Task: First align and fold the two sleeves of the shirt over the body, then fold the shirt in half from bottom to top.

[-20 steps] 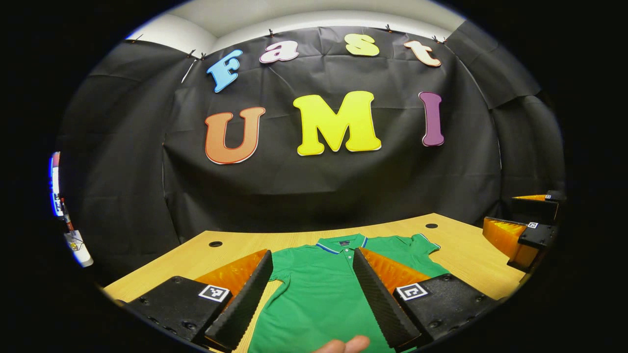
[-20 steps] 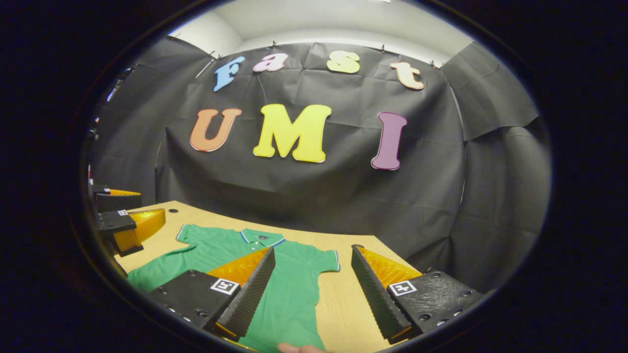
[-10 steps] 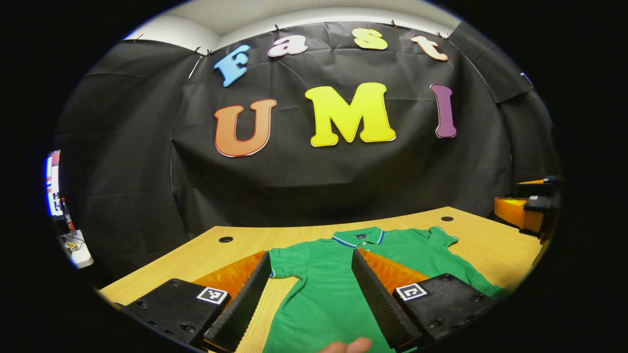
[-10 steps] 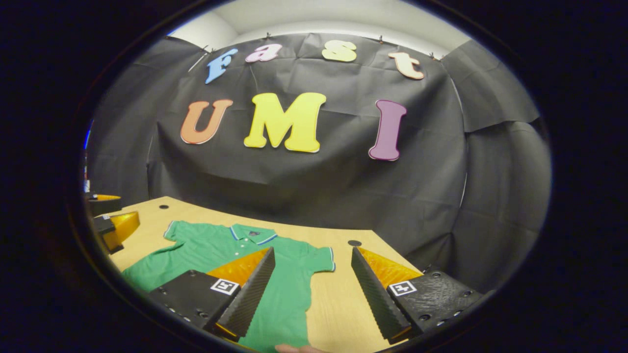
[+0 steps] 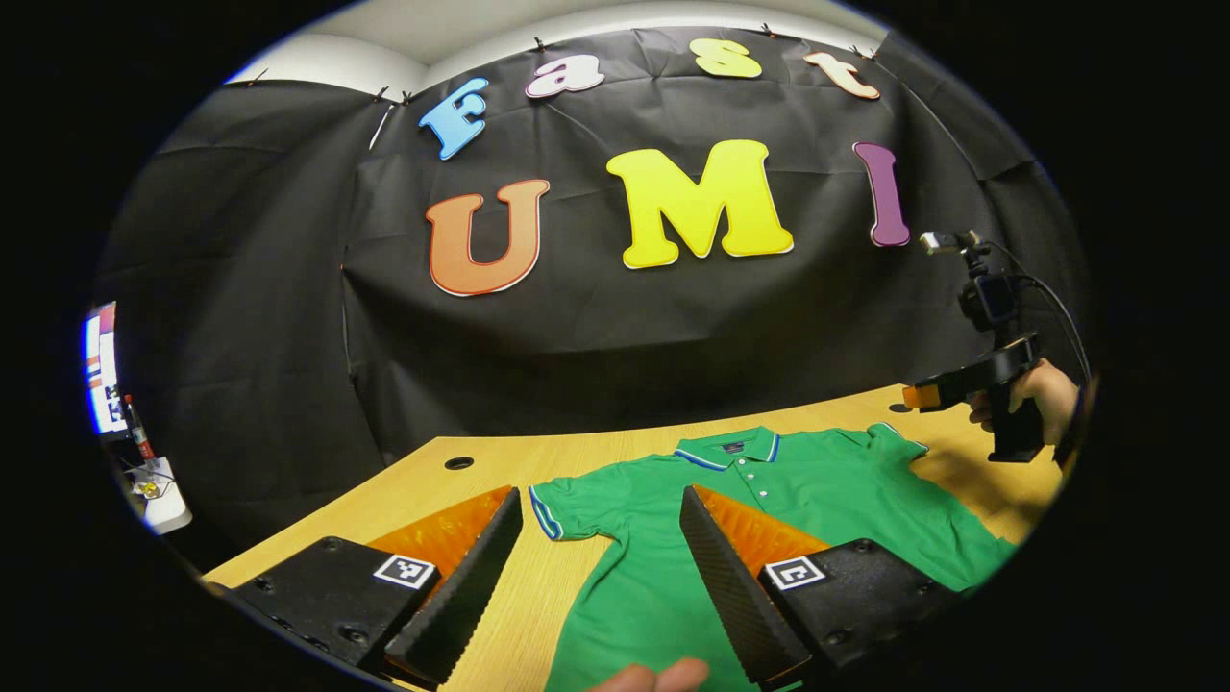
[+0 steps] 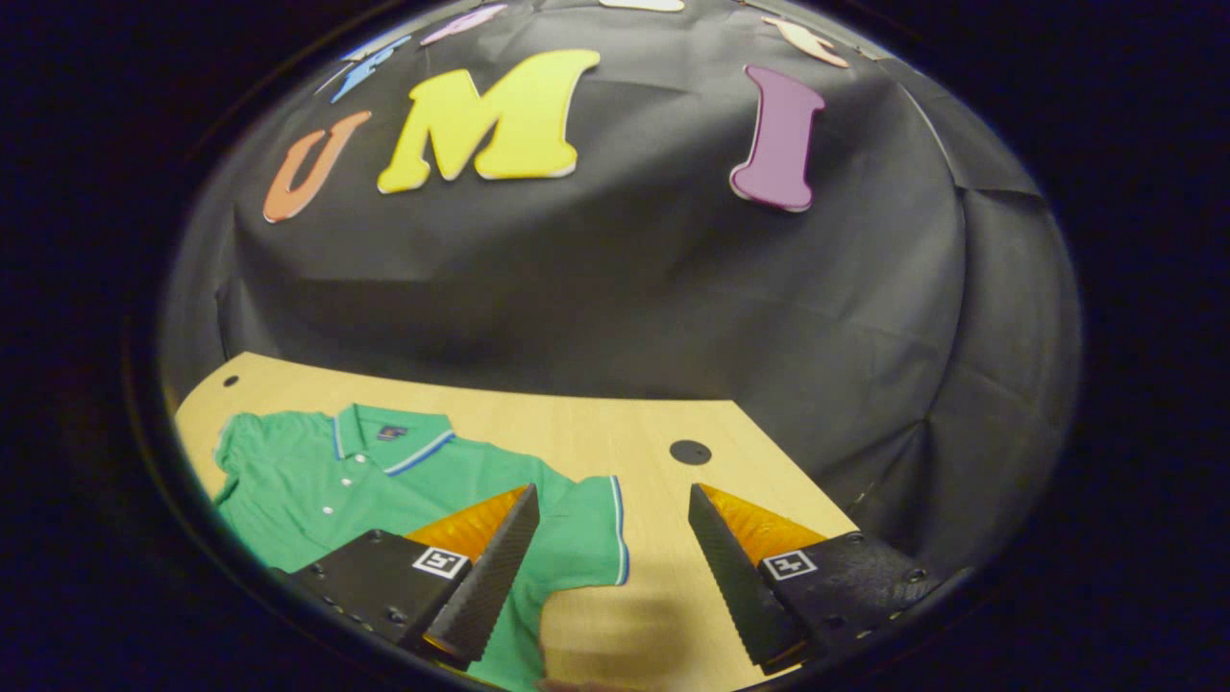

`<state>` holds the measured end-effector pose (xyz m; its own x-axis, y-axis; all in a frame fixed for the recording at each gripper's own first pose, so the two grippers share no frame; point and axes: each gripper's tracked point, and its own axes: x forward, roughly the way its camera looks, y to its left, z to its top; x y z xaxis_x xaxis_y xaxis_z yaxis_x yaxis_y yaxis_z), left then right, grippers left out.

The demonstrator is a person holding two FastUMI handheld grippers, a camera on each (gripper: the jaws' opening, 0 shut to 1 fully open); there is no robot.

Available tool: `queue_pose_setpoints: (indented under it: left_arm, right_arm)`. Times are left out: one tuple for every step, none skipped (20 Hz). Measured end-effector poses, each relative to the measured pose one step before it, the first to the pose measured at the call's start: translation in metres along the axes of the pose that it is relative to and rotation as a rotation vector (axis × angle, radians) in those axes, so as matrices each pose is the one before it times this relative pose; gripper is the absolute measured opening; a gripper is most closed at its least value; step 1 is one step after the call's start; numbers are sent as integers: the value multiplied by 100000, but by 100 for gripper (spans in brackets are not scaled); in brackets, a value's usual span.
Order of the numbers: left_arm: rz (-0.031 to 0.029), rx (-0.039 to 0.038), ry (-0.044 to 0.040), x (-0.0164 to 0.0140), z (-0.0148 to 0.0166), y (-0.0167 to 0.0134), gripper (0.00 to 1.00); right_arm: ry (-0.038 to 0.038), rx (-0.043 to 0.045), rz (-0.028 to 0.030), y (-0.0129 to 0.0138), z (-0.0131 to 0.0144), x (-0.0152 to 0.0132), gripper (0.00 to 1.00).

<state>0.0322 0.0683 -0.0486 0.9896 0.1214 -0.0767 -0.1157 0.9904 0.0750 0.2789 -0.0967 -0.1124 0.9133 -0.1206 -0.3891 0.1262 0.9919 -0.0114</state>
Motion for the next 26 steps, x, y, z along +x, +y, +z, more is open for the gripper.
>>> queue_pose_setpoints:
  left_arm:
    - [-161, -32, 318, 143, -99, -10, 100]
    - [20, -59, 549, 161, -400, 81, 100]
    - [68, -317, 705, 254, -296, 103, 100]
    - [117, -465, 736, 167, -261, 122, 100]
    - [33, -287, 1335, 200, -429, 45, 100]
    - [-221, -384, 1040, 139, -446, -44, 100]
    - [-197, -239, 817, 228, -225, -25, 100]
    - [-7, -144, 965, 140, -327, 22, 100]
    - [-89, -59, 314, 155, -95, -13, 100]
    - [-53, -161, 148, 51, 65, -108, 100]
    - [-181, -218, 90, 59, -81, -145, 100]
    - [-179, -208, -100, 41, -45, -115, 100]
    - [-53, -77, -91, -44, -13, 16, 100]
    - [185, 32, -78, -41, -94, -41, 100]
    - [174, -58, 670, 60, -187, 6, 100]
    - [-118, -100, 839, 92, -386, -68, 100]
    - [-225, -288, 1203, 100, -367, -83, 100]
    - [-44, -380, 840, -51, -219, 5, 100]
    - [92, -463, 442, -6, -98, 95, 100]
    - [-3, -293, 210, -111, -99, 114, 100]
    - [421, 74, 231, -170, -132, 217, 100]
    - [670, 659, 256, -30, -91, 358, 100]
    - [634, 611, 313, -96, -95, 345, 100]
    - [697, 349, 442, -231, -300, 688, 100]
    - [876, 59, 574, -226, -312, 690, 100]
    - [989, -142, 587, -251, -304, 599, 100]
  right_arm:
    - [3824, -54, -279, -301, -716, 1818, 94]
    - [3805, -400, -304, -249, -797, 1364, 96]
    - [3183, -671, 443, -62, -663, 1112, 94]
    - [2454, -303, -151, -131, -792, 708, 94]
    - [2207, 80, 407, -8, -648, 713, 94]
    - [1984, 1002, 1183, 231, -562, 428, 93]
    - [2542, 1259, 1020, -22, -611, 356, 93]
    - [3317, 1041, 1303, 127, -849, 338, 93]
    - [-999, 1850, 2195, 246, 91, -108, 92]
    - [471, 926, 1015, 103, -51, 382, 91]
    - [292, 806, 2086, 281, -77, 198, 86]
    - [482, 2622, 2957, 428, -152, 36, 86]
    - [1133, 2631, 1209, 363, -248, 86, 76]
    - [-1093, -53, -473, -366, 206, 151, 66]
    - [791, 703, 1125, 107, -143, 9, 48]
    - [49, 1491, 935, 150, 85, -76, 40]
    - [767, 1813, 122, 62, 131, 11, 27]
    - [365, 65, 626, 111, 74, -14, 14]
    - [614, 534, -263, -12, -95, 259, 8]
    - [750, 75, 188, 242, 139, -481, 3]
    - [1383, -930, -216, 167, -39, -128, 2]
    - [174, -3760, -2943, -290, 13, -232, 2]
    - [-2282, -5079, -2518, -183, 762, -344, 2]
    - [-2468, -4083, -1235, 513, 835, -499, 2]
    - [-1932, -3299, -1441, 512, 734, -665, 2]
    - [-1948, -2564, -662, 525, 669, -746, 2]
